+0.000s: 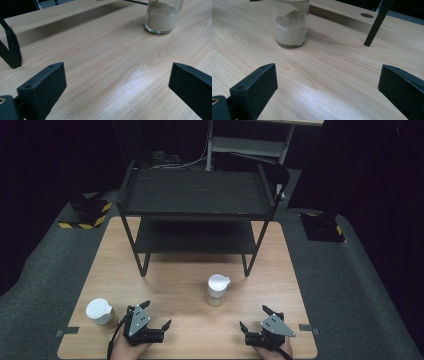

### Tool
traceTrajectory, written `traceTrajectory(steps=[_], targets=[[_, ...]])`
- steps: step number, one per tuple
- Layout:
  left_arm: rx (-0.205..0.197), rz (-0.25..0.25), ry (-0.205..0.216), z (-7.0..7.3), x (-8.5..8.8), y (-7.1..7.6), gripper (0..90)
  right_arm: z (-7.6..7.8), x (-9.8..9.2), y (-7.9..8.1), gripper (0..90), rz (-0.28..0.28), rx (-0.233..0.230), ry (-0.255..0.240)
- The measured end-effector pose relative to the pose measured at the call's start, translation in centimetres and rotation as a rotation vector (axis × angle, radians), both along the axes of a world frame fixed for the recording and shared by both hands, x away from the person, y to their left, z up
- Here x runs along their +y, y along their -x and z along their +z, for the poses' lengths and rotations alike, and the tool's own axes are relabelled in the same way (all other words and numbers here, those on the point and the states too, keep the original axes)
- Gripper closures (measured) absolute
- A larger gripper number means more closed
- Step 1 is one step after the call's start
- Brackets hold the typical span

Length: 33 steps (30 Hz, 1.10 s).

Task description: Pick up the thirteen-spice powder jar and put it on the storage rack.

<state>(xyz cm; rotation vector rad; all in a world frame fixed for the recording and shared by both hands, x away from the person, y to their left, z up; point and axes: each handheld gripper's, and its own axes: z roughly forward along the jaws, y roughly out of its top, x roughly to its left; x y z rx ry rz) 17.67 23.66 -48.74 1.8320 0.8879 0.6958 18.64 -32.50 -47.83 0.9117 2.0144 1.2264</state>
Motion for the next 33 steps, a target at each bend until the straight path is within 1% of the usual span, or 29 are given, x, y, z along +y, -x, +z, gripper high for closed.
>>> traceTrajectory(steps=[2, 3, 5, 8, 14, 15, 17, 22, 25, 30, 33], targets=[[-0.016, -0.008, -0.016, -0.05, -0.07, 0.14, 0.8, -0.07, -0.07, 0.04, 1.3, 0.000, -0.003, -0.004], [-0.018, -0.012, -0.017, -0.08, -0.09, 0.16, 0.7, -0.09, -0.11, 0.05, 1.3, 0.001, -0.005, -0.005], [-0.033, -0.019, -0.015, -0.25, -0.05, 0.23, 0.5, -0.13, -0.17, 0.07, 1.3, 0.002, -0.006, -0.009], [-0.037, -0.021, -0.005, -0.37, -0.02, 0.23, 0.4, -0.20, -0.27, 0.10, 1.3, 0.000, -0.006, -0.018], [-0.029, -0.025, 0.006, -0.37, 0.18, 0.12, 0.4, -0.29, -0.43, 0.14, 1.2, 0.000, -0.008, -0.029], [-0.025, -0.025, 0.002, -0.29, 0.19, 0.08, 0.4, -0.29, -0.47, 0.12, 1.2, 0.000, -0.008, -0.030], [-0.004, -0.021, 0.002, -0.06, 0.23, -0.09, 0.4, -0.30, -0.55, 0.09, 1.2, 0.002, -0.007, -0.033], [0.004, -0.020, 0.019, -0.10, 0.46, -0.19, 0.4, -0.34, -0.57, 0.10, 1.6, 0.005, -0.012, -0.032], [0.017, -0.019, 0.029, -0.03, 0.60, -0.35, 0.4, -0.40, -0.63, 0.12, 1.9, 0.008, -0.016, -0.033], [0.020, -0.027, 0.018, 0.22, 0.44, -0.29, 0.4, -0.42, -0.71, 0.11, 1.9, 0.008, -0.015, -0.038], [0.006, -0.032, 0.017, 0.55, 0.32, -0.04, 0.4, -0.41, -0.73, 0.09, 1.6, 0.007, -0.013, -0.039]])
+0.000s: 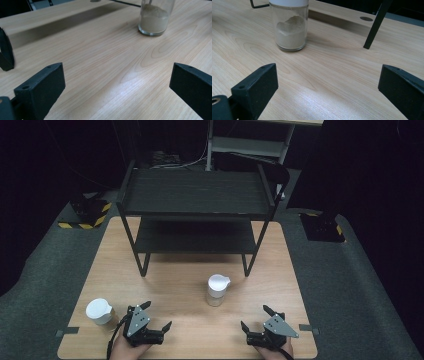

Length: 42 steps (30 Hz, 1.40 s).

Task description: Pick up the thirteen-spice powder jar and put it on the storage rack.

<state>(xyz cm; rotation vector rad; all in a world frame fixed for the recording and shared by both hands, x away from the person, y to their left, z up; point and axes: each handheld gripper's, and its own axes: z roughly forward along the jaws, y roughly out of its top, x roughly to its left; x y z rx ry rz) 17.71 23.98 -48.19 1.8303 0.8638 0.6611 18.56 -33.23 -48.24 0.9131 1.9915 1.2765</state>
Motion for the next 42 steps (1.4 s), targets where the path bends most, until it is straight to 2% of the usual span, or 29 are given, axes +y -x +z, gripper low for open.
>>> traceTrajectory(steps=[9, 12, 19, 26, 42], targets=[[-0.040, -0.023, -0.005, 1.5, -0.6, 1.2, 0.6, 0.1, 0.1, -0.1, 1.2, -0.001, 0.008, 0.004], [-0.049, -0.029, 0.006, 2.1, -0.5, 1.6, 0.7, 0.1, 0.1, -0.1, 1.1, -0.003, 0.010, 0.003], [-0.062, -0.020, 0.018, 3.2, -0.2, 1.9, 0.7, 0.2, 0.1, -0.2, 1.0, -0.002, 0.012, 0.006], [-0.103, 0.026, 0.038, 4.8, 0.7, 2.2, 0.6, 0.2, 0.0, -0.3, 1.0, -0.001, 0.019, 0.001], [-0.144, 0.132, 0.046, 6.1, 3.4, 3.8, 0.6, 0.2, 0.1, -0.3, 1.0, 0.001, 0.016, 0.004]])
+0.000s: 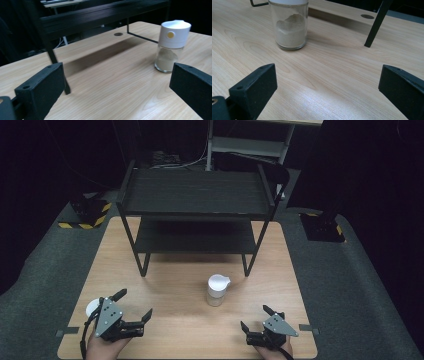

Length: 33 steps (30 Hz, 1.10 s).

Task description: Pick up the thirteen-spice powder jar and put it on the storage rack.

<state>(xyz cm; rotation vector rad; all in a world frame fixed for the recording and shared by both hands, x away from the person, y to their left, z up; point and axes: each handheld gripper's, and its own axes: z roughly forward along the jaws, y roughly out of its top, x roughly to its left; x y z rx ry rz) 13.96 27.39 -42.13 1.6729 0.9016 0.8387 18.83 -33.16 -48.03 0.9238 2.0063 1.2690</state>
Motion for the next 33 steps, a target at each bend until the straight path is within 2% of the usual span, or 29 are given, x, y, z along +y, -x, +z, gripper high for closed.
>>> traceTrajectory(steps=[14, 33], targets=[[-0.007, 0.093, -0.009, -0.4, 2.7, 2.2, 0.6, 0.0, 0.1, 0.0, 1.0, 0.001, -0.002, 0.007], [0.003, 0.160, -0.002, -2.1, 4.5, 3.4, 0.6, 0.0, 0.2, 0.0, 1.0, 0.001, -0.004, 0.010]])
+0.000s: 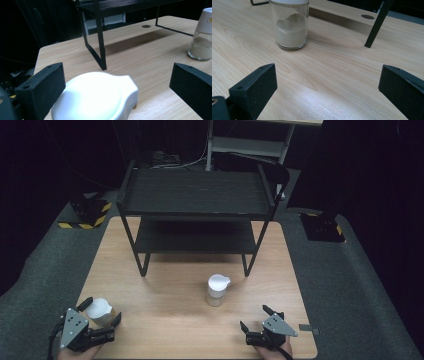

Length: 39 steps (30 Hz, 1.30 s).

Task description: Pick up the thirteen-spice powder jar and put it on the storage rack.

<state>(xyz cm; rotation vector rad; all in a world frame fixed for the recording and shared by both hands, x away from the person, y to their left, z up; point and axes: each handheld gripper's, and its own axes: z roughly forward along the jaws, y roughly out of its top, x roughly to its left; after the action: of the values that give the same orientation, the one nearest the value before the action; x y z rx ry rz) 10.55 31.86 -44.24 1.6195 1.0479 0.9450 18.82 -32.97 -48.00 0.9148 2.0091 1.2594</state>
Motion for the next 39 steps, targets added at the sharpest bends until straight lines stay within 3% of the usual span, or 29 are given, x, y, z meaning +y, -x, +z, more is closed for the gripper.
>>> traceTrajectory(steps=[4, 28, 39], targets=[[-0.014, 0.015, 0.011, -0.5, 0.2, 0.3, 0.4, 0.0, 0.0, 0.0, 1.0, -0.001, 0.000, -0.001], [0.056, 0.047, 0.038, -3.4, 0.9, 0.1, 1.1, 0.0, 0.1, 0.0, 1.0, 0.000, -0.002, 0.003], [0.060, 0.076, 0.042, -4.2, 0.9, 0.0, 5.5, 0.0, 0.1, 0.0, 1.0, -0.001, -0.001, 0.005]])
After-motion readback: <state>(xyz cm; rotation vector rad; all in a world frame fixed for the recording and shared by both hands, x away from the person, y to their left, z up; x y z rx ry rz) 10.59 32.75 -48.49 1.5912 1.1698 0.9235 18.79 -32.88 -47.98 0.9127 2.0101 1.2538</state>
